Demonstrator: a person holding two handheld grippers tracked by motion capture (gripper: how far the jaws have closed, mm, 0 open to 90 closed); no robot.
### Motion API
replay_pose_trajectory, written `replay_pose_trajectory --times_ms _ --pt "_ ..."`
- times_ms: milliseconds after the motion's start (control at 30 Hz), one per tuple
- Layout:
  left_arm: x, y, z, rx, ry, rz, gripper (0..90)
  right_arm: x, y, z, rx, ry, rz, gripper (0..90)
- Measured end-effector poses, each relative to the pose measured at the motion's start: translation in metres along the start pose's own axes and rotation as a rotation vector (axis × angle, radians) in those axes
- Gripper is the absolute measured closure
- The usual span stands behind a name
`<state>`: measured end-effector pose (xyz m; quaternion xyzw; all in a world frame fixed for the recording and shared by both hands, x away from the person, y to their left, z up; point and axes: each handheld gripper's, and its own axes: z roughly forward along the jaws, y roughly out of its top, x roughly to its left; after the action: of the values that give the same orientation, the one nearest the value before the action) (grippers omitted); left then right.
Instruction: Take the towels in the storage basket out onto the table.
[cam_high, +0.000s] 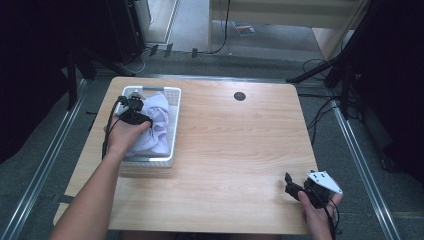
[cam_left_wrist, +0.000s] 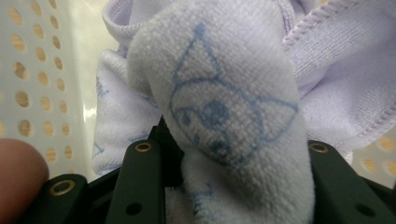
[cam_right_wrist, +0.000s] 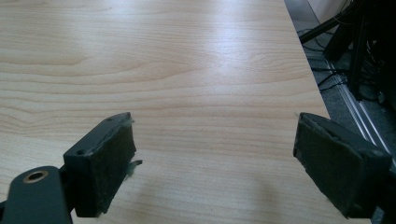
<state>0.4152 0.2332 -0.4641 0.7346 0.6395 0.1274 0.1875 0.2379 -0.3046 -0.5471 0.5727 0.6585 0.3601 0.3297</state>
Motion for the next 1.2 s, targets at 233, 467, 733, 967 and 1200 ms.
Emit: replay_pose_trajectory --times_ms 233,467,733,967,1200 --pt "0.000 0.010 -0.034 -0.042 -0.001 0.006 59.9 0.000 0.000 0.000 0.001 0.001 -0.002 13.0" --pt "-0.001 0.018 -0.059 -0.069 0.003 0.016 59.7 0.000 0.000 0.000 0.001 0.001 -0.003 13.1" --pt "-0.007 0.030 -0.089 -0.107 -0.005 0.027 59.5 0.000 0.000 0.000 0.002 0.001 -0.003 13.1" --pt "-0.015 0.038 -0.102 -0.127 -0.015 0.033 58.9 0.000 0.000 0.000 0.003 0.003 0.001 13.0" --pt "-0.030 0.043 -0.105 -0.133 -0.032 0.035 58.6 0.000 0.000 0.000 0.003 0.003 0.002 13.0"
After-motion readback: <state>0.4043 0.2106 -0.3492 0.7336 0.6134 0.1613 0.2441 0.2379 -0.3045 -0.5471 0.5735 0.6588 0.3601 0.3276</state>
